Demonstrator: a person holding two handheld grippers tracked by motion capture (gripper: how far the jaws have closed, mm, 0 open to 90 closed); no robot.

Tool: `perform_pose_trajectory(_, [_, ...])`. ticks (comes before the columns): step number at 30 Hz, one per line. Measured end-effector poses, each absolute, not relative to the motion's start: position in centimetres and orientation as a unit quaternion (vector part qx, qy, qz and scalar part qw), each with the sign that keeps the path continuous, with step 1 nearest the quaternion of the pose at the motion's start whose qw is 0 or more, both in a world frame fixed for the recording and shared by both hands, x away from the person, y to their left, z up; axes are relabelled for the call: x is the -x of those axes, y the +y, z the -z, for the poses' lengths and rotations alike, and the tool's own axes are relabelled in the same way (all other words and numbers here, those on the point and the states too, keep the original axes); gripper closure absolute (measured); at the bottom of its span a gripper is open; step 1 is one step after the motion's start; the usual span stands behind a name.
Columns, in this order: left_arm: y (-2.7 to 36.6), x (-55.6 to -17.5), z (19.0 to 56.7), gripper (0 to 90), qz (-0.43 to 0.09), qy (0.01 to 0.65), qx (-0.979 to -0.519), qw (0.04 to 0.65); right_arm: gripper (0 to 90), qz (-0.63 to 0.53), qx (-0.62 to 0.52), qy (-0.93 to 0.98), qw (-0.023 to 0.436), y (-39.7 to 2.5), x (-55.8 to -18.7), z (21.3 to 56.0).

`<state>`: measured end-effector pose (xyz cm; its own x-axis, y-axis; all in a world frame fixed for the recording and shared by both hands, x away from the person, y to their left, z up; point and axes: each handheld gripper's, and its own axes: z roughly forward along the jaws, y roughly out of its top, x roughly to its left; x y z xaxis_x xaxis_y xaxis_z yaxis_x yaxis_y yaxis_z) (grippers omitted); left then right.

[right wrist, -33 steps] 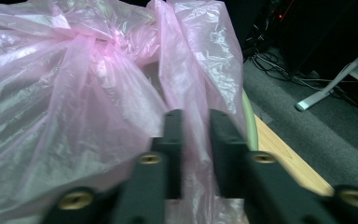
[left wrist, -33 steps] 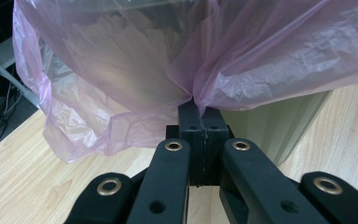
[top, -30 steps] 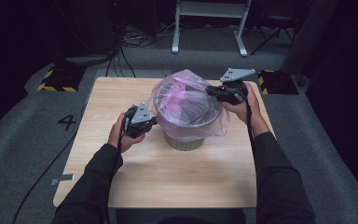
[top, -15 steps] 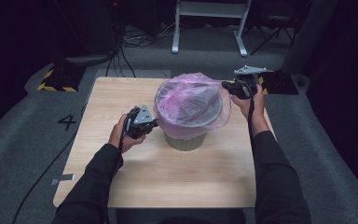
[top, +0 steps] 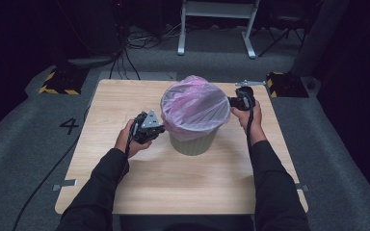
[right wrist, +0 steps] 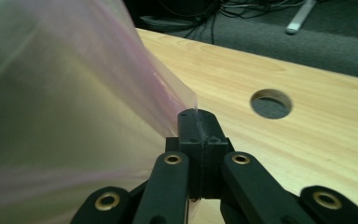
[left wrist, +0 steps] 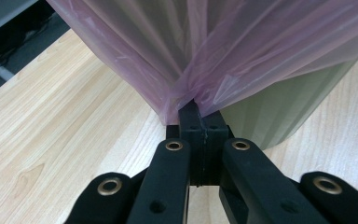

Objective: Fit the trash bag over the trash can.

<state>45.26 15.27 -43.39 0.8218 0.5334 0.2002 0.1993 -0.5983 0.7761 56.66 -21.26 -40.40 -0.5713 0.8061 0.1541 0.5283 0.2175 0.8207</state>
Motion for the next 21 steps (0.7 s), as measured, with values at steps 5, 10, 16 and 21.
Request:
perform_pose_trajectory(5, [15.7,-44.2,42.8,89.8,-0.243,0.219,-0.852,0.408,87.5,-0.462,-0.415,0.767,0.165,-21.5,-55.5,40.6])
perform_pose_trajectory(10, [16.2,-43.0,41.7,58.7,-0.254,0.227,-0.835,0.432,58.7,-0.454,-0.375,0.774,0.234,-22.6,-53.4,39.5])
perform_pose_trajectory(16, [17.2,-42.5,41.1,33.1,-0.246,0.244,-0.821,0.454,43.2,-0.445,-0.319,0.792,0.269,-24.6,-50.6,38.1])
perform_pose_trajectory(21, [17.5,-42.3,41.0,26.2,-0.232,0.238,-0.824,0.458,35.3,-0.459,-0.273,0.800,0.272,-26.3,-48.0,36.7])
